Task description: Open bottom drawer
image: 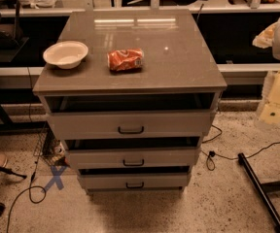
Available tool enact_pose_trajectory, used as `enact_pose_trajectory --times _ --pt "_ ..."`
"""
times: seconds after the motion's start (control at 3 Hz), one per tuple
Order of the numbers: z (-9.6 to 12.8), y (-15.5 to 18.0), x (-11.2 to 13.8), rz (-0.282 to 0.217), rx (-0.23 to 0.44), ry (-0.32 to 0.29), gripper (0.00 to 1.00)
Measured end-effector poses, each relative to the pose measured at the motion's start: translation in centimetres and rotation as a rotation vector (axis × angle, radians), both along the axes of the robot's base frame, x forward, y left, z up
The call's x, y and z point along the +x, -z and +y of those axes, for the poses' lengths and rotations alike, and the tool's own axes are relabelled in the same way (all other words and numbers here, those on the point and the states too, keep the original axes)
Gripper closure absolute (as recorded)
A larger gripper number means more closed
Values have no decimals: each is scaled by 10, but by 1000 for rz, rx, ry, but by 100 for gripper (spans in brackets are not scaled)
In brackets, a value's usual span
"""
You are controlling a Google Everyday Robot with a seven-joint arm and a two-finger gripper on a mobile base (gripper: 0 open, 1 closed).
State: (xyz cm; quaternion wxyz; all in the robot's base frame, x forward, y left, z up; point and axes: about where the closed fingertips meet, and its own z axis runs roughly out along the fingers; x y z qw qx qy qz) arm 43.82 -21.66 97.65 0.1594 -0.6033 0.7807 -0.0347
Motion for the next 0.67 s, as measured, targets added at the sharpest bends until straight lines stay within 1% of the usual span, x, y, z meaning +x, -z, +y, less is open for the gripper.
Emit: enact_pose_trajectory --times 0.33,0.67 --pt "0 0 0 0 0 0 0" --pt "1 4 1 5 15 0 0"
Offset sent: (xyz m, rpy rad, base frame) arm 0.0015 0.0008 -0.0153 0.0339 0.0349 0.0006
